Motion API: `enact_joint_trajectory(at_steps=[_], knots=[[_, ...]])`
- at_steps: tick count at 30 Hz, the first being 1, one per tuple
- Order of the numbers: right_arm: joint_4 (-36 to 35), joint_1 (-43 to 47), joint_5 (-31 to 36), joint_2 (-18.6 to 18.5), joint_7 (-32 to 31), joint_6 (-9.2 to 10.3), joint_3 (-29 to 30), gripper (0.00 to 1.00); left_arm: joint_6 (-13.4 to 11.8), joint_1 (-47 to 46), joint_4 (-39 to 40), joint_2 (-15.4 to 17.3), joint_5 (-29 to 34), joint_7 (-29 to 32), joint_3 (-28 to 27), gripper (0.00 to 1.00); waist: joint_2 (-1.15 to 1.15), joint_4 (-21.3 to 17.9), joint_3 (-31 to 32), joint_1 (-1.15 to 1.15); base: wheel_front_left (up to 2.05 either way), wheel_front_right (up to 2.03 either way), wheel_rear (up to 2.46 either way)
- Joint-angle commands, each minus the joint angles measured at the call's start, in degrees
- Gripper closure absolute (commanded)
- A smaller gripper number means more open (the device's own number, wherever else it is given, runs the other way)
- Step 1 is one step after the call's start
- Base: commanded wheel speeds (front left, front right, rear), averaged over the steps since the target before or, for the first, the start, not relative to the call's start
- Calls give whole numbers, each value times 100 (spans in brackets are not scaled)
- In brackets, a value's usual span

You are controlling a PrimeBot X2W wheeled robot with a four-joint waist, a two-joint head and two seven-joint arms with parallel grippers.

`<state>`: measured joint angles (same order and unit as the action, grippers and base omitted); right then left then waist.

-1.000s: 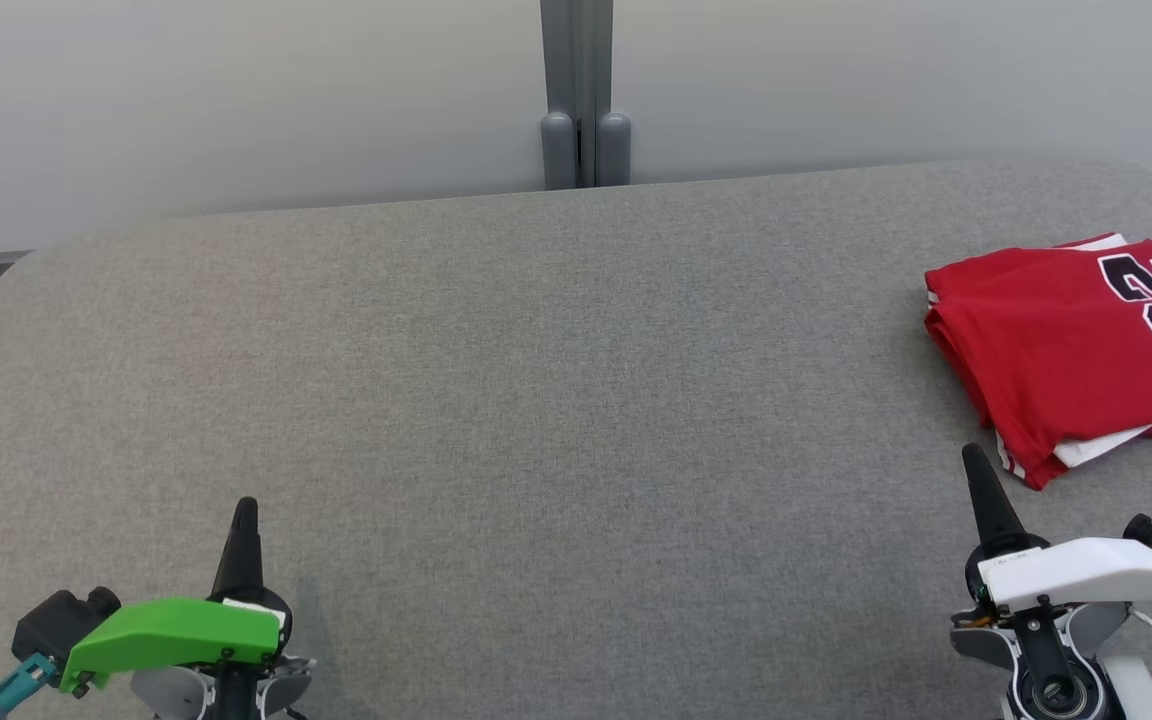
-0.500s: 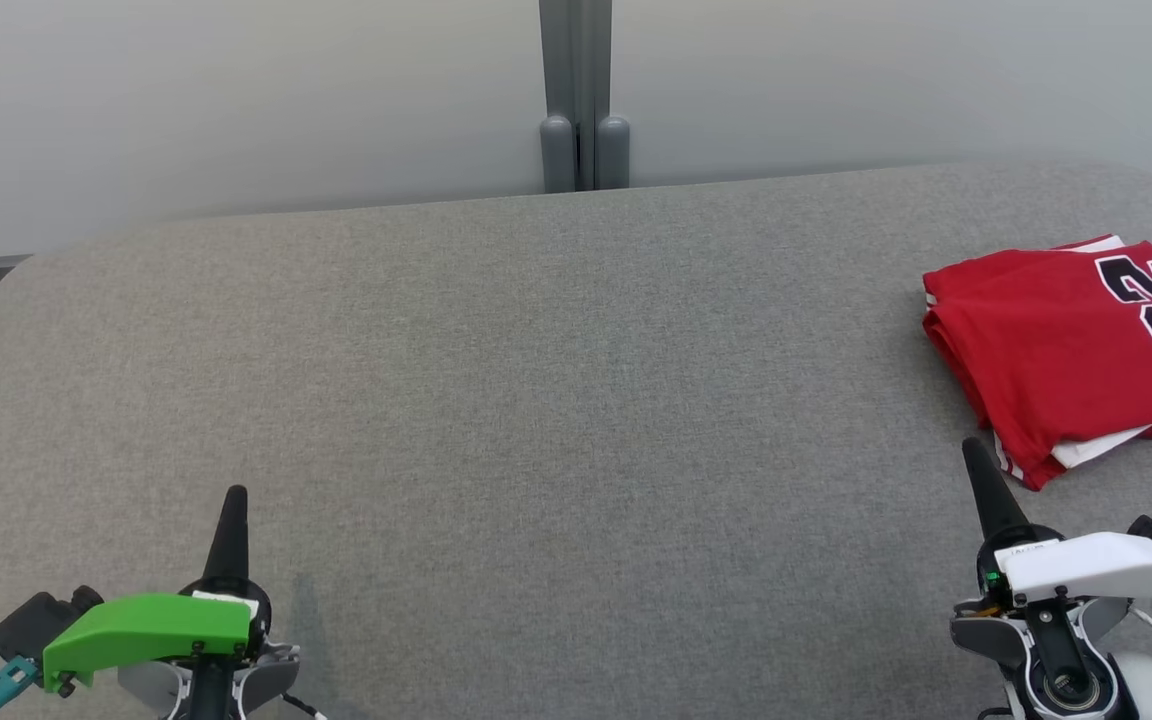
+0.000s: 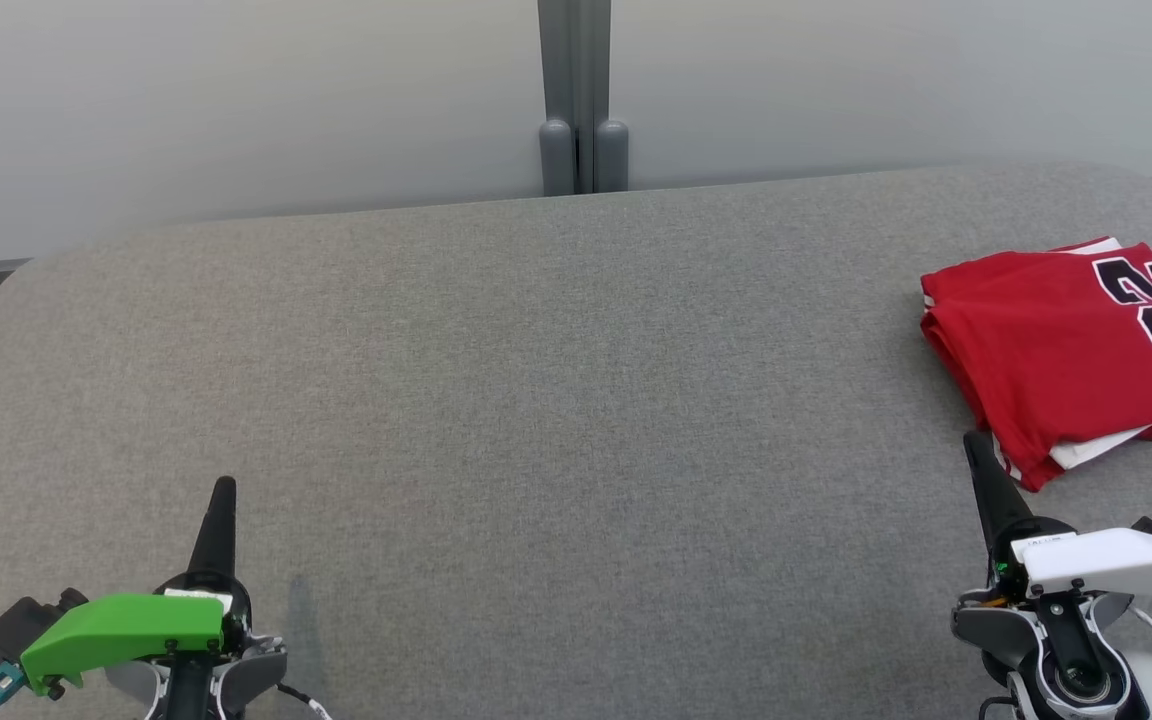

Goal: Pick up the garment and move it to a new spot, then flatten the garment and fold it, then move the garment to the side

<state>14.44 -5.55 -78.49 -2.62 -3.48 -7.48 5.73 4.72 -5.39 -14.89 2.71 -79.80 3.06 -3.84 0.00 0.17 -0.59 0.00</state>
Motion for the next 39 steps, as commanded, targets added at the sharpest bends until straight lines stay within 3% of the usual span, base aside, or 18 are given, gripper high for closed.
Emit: enact_joint_trajectory(at_steps=[1, 31, 39], knots=[[-17, -101, -144, -32, -40, -3, 20, 100, 47, -124, 47, 26, -139, 45, -49, 100, 0, -1, 3, 0, 0, 0, 0], [12, -164, -1378, -37, -323, -2, 100, 100, 213, -152, 149, 30, -1258, 360, -298, 100, 0, -17, 60, 0, 0, 0, 0], [12, -163, -1394, -38, -334, -2, 101, 100, 220, -146, 149, 30, -1263, 373, -298, 100, 0, -18, 62, 0, 0, 0, 0]])
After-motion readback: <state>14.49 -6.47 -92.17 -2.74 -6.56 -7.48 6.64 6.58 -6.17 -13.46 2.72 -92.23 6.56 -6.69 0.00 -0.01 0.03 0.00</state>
